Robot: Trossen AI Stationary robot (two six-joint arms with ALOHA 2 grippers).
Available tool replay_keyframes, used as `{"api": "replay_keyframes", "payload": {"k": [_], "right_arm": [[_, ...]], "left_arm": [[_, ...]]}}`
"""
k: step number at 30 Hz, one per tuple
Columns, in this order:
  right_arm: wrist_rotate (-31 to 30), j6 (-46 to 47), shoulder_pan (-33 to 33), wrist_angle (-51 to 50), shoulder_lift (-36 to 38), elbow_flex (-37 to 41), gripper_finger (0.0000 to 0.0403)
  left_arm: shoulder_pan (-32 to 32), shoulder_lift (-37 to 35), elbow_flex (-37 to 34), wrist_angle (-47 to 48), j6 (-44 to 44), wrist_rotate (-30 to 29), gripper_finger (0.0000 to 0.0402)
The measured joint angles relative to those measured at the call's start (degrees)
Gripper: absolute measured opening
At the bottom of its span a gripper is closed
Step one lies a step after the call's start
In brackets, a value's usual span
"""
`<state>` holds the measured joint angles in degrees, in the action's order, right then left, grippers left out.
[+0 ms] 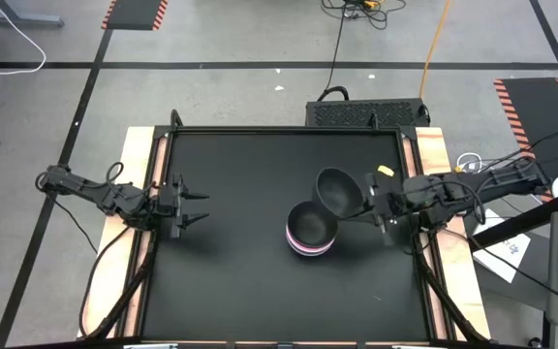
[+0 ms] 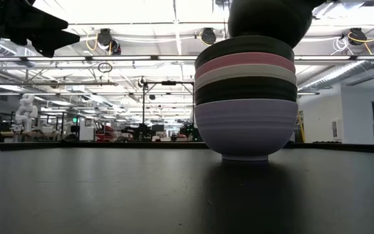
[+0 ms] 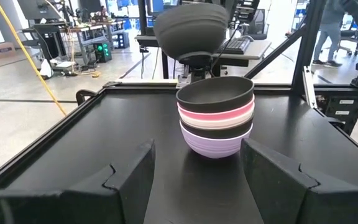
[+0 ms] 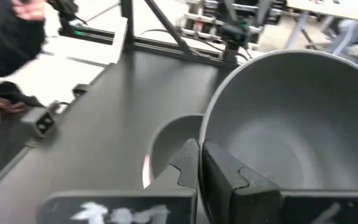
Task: Nest bowls inside each other
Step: Stack the black bowl on top of the black bowl
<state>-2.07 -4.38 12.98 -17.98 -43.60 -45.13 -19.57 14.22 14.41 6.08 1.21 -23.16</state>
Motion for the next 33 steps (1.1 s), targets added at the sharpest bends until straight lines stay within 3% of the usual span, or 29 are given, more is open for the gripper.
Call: {"api": "replay_keyframes", "payload": {"k": [12,28,33], "right_arm": [[8.2,1.5,0.3,10.7,-10.1,0.2,0.0001],[8.1,3.3,0.2,-6.9,-26.3,-14.3,0.0],[5.9,3.4,0.3,-7.8,-29.7,-15.1,0.0]], "left_arm": [[0.0,0.0,0.0,0.2,0.4,-0.5,0.0239],[0.0,0.0,0.0,0.6,0.6,-0.5,0.0239],[0.0,0.0,0.0,0.8,0.6,-0.5,0.0239]]}}
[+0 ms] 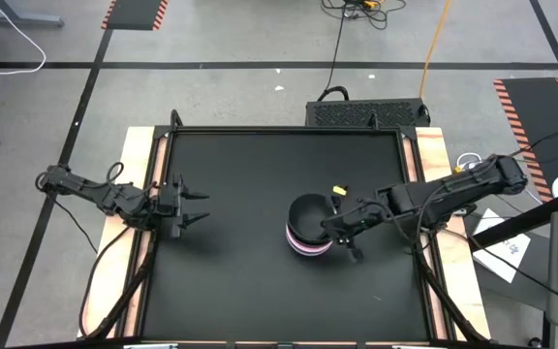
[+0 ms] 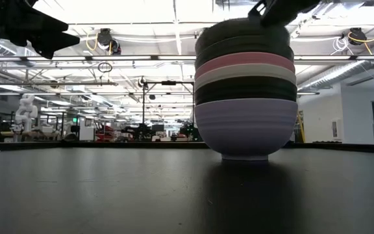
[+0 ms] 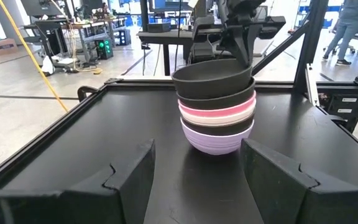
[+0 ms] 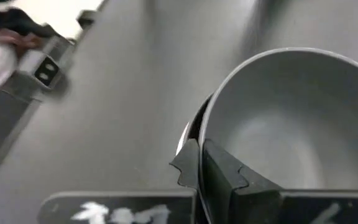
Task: Nest bowls inside each other
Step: Stack the black bowl on top of the black bowl
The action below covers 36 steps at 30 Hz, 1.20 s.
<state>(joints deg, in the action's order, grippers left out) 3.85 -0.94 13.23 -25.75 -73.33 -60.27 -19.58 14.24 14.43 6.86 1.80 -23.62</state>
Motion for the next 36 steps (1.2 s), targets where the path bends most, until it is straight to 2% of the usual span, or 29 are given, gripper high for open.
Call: {"api": "replay_keyframes", "payload": {"k": [9,36], "right_arm": [[-3.8,0.9,0.0,0.0,-3.6,0.0,0.0],[-5.3,7.1,0.8,2.2,-4.0,0.1,0.0]], "left_arm": [[0.0,0.0,0.0,0.7,0.5,0.0,0.0239],[0.0,0.0,0.0,0.7,1.3,1.3,0.0239]]}}
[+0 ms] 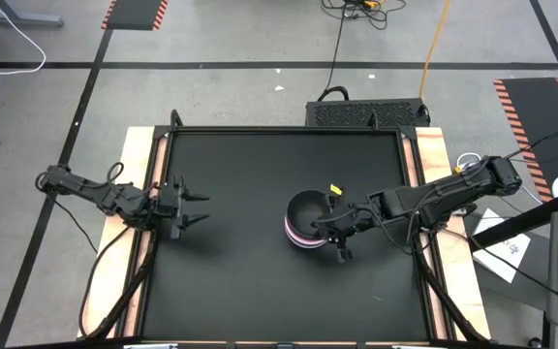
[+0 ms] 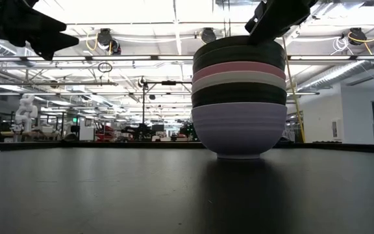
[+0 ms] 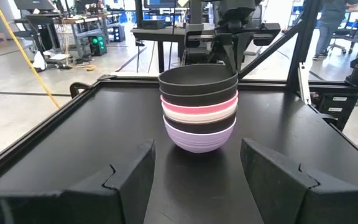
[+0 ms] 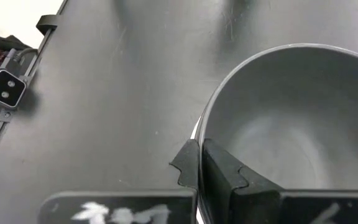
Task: Nest bowls inside each other
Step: Stack the black bowl on top of the black bowl
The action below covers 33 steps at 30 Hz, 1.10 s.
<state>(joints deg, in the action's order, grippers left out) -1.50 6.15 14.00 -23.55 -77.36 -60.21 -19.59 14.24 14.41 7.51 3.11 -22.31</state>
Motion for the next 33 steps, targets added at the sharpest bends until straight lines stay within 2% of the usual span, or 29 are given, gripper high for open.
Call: {"api": "replay_keyframes", "payload": {"k": [10,26,33], "right_arm": [[0.0,1.2,0.0,3.4,0.2,3.4,0.0],[1.6,1.1,-0.2,3.9,0.3,3.6,0.0005],[2.4,-0.1,-0.2,5.7,1.3,3.9,0.0042]], "left_arm": [[0.0,0.0,0.0,0.0,-0.2,0.0,0.0239],[0.0,0.0,0.0,0.0,-0.1,0.0,0.0239],[0.0,0.0,0.0,0.0,-0.6,0.0,0.0239]]}}
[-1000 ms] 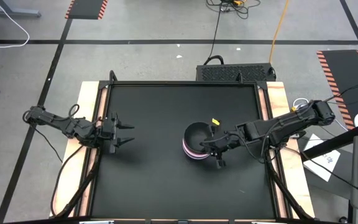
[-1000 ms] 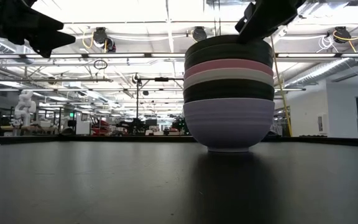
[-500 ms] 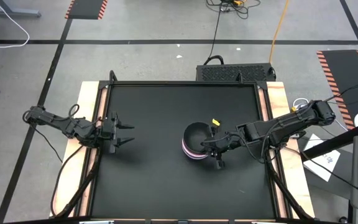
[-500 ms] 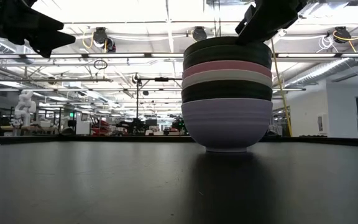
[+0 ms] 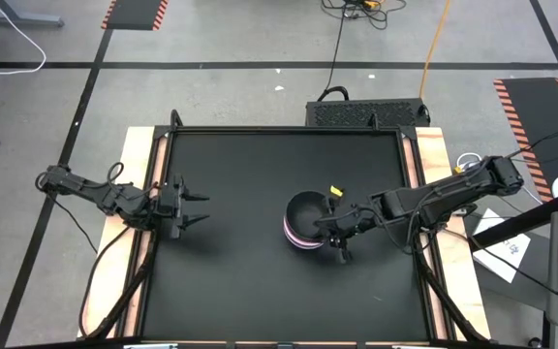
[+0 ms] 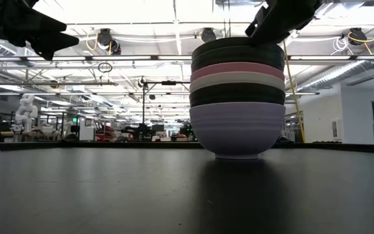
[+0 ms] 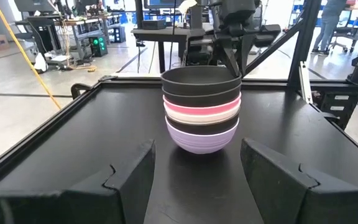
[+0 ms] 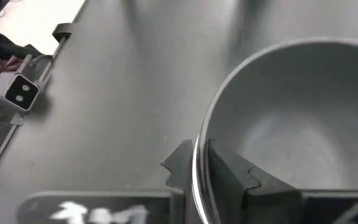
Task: Nest bowls inside each other
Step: Stack the black bowl on top of the black bowl, then return to Home Position
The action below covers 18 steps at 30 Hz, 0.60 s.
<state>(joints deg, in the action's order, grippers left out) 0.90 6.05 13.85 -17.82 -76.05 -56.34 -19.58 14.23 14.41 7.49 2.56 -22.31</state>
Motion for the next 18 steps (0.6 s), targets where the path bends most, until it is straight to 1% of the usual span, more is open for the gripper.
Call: {"api": "replay_keyframes", "payload": {"k": [4,9,11,15,18], "right_arm": [[-0.1,-1.2,0.0,0.7,2.3,0.0,0.0071],[-0.7,-2.6,0.0,0.5,4.3,0.0,0.0102],[-0.7,-4.2,-0.2,0.5,5.4,0.0,0.011],[-0.8,-8.1,-1.5,-1.5,8.7,0.0,0.0115],[-0.8,-9.8,-3.0,-0.7,13.2,2.3,0.0116]], "left_arm": [[0.0,0.0,0.0,0.1,-2.6,1.2,0.0239],[0.0,0.0,0.0,-0.1,-3.9,1.1,0.0239],[0.0,0.0,0.0,-0.6,-4.3,-0.5,0.0239],[0.1,0.0,0.0,-4.5,-6.6,-6.2,0.0239],[0.8,0.0,0.0,-6.7,-10.4,-6.6,0.0239]]}}
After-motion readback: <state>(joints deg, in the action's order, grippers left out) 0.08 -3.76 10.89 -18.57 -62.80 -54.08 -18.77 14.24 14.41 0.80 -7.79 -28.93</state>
